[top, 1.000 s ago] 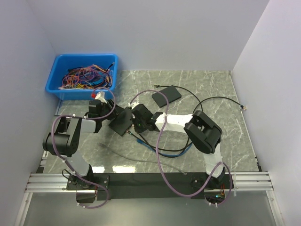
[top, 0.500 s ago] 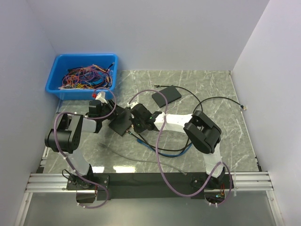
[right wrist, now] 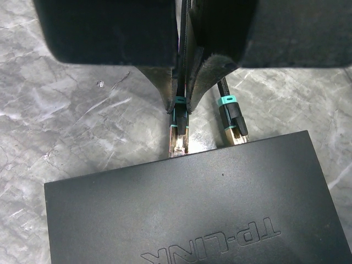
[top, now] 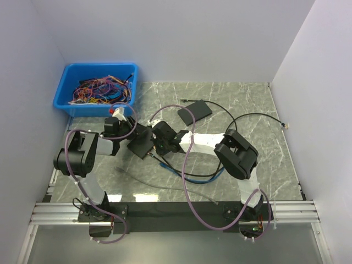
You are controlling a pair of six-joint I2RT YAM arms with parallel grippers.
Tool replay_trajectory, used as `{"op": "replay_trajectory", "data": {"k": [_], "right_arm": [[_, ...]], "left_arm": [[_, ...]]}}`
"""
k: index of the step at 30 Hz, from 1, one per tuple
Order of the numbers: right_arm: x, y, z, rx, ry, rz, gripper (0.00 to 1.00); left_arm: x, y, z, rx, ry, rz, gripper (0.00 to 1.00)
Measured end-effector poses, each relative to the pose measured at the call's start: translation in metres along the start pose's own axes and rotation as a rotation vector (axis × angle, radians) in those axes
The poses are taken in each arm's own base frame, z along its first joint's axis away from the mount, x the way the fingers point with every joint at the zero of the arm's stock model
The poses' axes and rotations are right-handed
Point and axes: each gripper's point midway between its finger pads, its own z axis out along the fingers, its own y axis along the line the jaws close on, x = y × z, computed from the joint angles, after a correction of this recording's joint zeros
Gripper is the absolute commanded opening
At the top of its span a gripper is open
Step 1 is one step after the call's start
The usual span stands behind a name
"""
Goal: Insert the plug into the switch port
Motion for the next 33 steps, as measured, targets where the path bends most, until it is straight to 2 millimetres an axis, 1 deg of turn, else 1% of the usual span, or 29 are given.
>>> {"op": "replay_trajectory", "data": {"k": [12, 33], "right_arm": [[0.006, 0.000, 0.000, -0.012, 0.017, -0.043, 0.00], [0.008, -0.002, -0.005, -0.033, 0.019, -0.037, 0.00]], "left_arm": [[0.007, -0.009, 0.008, 0.033, 0.011, 0.078, 0.49], [0.015, -0.020, 0.016, 0.084, -0.026, 0.112, 0.47]]}}
